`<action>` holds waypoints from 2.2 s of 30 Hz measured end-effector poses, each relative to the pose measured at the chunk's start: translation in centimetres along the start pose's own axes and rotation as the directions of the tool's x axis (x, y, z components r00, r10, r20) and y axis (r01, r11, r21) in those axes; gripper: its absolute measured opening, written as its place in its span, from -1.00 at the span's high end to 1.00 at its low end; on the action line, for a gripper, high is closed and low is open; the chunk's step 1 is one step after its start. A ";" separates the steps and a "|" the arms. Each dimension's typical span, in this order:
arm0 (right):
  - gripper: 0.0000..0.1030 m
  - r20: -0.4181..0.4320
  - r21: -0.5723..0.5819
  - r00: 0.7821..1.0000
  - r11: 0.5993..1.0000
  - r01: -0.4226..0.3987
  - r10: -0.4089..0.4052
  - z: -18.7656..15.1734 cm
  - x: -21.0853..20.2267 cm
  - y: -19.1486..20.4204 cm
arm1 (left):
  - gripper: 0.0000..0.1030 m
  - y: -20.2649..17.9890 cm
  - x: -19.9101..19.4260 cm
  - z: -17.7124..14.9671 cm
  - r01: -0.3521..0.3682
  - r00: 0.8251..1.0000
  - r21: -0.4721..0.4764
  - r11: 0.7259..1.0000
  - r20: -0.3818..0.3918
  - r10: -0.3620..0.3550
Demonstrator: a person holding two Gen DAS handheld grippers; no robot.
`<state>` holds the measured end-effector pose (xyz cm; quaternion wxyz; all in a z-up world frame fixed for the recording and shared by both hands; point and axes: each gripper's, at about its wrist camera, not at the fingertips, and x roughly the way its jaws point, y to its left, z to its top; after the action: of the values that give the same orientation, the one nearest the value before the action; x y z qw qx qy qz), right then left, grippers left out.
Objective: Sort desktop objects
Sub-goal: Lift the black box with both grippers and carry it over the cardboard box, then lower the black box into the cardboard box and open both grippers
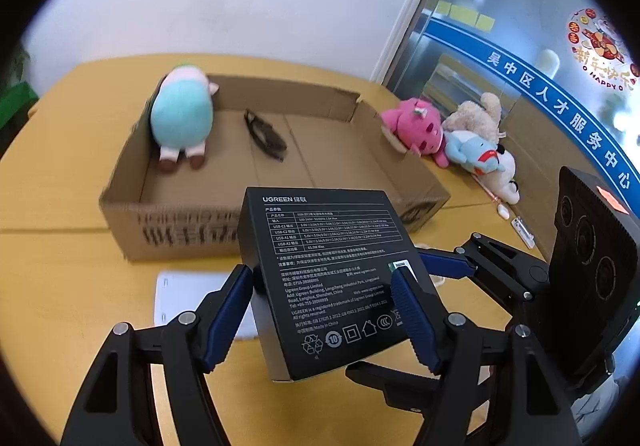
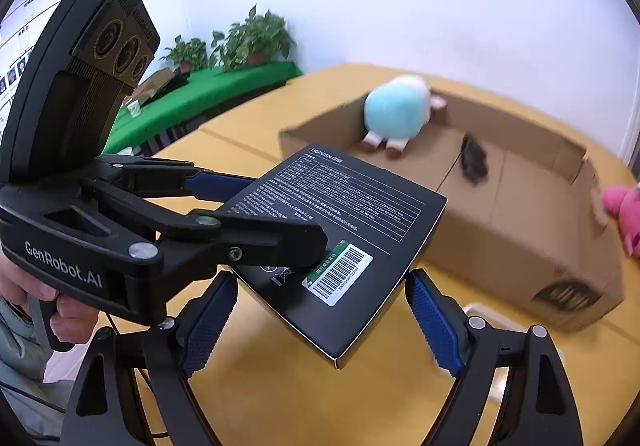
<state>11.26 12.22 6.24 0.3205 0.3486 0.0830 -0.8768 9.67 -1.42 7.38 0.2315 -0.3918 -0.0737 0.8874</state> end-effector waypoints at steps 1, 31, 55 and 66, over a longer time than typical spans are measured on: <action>-0.67 0.007 -0.004 1.000 1.000 0.007 -0.007 0.5 -0.2 -0.1 | -0.38 -0.1 -0.1 0.4 0.002 1.000 0.008 1.000 0.006 -0.002; -0.67 -0.028 0.003 0.995 0.995 0.096 -0.096 18.2 5.5 -23.6 | -0.38 0.9 15.6 23.4 0.033 0.999 0.082 0.996 0.038 -0.036; -0.69 -0.462 0.202 0.885 0.964 0.172 -0.061 13.2 21.5 -38.1 | -0.33 2.1 37.1 23.7 -0.014 0.954 -0.102 0.995 -0.300 -0.018; -0.70 -0.469 0.175 0.861 0.935 0.308 -0.197 11.8 17.4 -36.0 | -0.33 0.8 35.9 23.4 0.056 0.942 -0.119 0.991 -0.324 -0.092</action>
<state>-27.22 27.20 0.62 0.1293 0.5618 0.0908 -0.8120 -28.72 15.87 -0.71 0.2522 -0.5431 -0.0967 0.7950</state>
